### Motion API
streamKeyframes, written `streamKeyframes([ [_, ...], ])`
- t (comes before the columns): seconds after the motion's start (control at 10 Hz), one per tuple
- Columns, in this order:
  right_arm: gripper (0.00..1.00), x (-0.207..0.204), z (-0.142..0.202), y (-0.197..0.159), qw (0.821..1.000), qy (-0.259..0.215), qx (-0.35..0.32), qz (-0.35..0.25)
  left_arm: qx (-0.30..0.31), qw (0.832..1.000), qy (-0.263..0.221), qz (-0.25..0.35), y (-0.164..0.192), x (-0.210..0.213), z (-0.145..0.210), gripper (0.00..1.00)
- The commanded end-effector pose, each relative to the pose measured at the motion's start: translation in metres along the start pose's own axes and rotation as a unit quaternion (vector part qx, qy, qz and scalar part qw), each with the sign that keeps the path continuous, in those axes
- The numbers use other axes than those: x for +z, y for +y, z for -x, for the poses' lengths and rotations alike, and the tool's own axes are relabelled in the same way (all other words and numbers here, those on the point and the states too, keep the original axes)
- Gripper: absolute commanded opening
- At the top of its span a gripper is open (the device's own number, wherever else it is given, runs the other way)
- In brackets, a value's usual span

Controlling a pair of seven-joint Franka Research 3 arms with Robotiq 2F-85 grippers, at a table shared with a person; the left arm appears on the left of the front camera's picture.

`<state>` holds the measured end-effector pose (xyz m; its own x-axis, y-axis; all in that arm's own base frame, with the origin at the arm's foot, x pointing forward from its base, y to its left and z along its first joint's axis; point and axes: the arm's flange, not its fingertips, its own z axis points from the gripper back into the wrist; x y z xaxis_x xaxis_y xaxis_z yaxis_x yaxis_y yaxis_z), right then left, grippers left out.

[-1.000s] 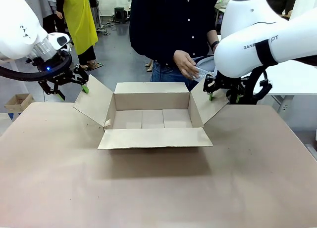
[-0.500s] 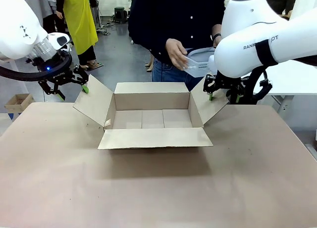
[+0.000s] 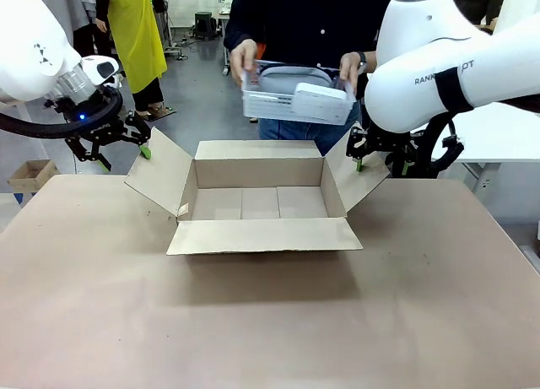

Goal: Pack the gift set into the box.
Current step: Lift both hands away from the flaps of the Package Box.

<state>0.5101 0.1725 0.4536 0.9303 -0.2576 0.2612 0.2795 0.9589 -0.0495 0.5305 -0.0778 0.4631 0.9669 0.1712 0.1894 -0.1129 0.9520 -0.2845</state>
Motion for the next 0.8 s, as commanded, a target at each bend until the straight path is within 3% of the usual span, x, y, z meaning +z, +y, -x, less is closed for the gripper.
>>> streamKeyframes([
  [0.0, 1.0, 0.0019, -0.0007, 0.0014, 1.0, -0.008, -0.008, 0.012, 0.006, 1.0, -0.004, -0.006, -0.0004, 0.002, 0.0, 1.0],
  [0.7, 1.0, 0.0019, -0.0007, 0.0014, 1.0, -0.008, -0.008, 0.012, 0.006, 1.0, -0.004, -0.006, -0.0004, 0.002, 0.0, 1.0],
])
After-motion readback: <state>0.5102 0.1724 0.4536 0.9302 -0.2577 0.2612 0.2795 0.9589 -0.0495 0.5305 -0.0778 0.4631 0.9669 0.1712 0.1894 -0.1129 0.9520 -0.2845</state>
